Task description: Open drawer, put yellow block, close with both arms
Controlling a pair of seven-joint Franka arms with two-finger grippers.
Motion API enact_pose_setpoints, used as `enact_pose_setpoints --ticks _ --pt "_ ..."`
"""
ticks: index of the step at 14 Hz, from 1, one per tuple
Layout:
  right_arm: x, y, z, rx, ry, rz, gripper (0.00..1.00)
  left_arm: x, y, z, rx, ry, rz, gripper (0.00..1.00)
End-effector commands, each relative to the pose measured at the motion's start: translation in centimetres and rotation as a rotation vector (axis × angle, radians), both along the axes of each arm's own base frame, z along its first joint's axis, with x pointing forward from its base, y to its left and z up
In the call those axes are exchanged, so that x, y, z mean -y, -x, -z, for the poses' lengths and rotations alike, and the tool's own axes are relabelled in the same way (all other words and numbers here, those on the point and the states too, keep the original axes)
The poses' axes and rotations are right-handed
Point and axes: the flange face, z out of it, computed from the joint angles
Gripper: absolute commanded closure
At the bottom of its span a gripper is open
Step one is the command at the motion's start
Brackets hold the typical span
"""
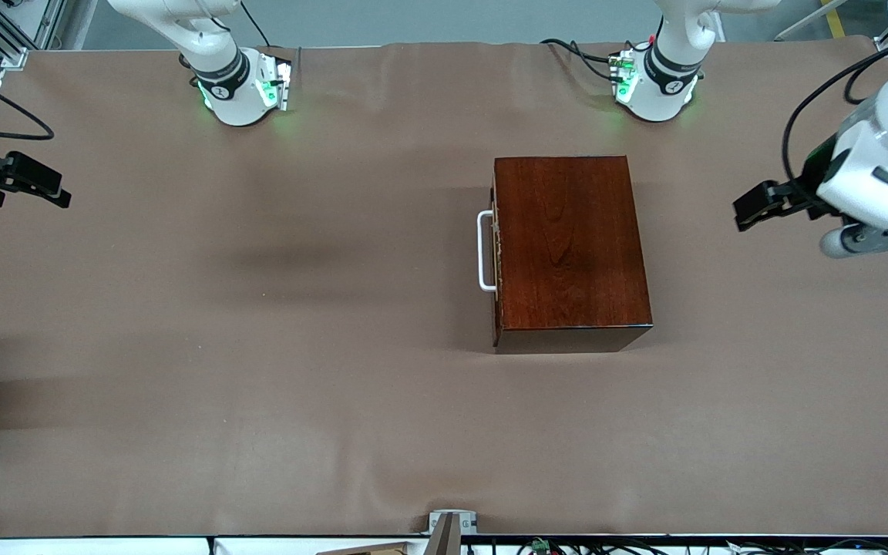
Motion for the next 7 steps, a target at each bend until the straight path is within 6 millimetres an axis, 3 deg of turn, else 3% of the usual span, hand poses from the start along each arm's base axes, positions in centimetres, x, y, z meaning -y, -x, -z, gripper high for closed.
enact_pose_setpoints --ticks 1,3,7 --pt "-0.1 0.1 -0.5 -0.003 0.012 0.011 0.00 -4.1 1.6 0.3 0.029 0.045 0.062 0.00" --pt "0.3 0.1 -0.6 0.000 0.012 0.017 0.00 -5.8 1.3 0.4 0.051 0.072 0.146 0.00" --pt "0.3 0.1 -0.6 0.002 0.012 0.017 0.00 -5.8 1.1 0.5 0.056 0.068 0.139 0.00"
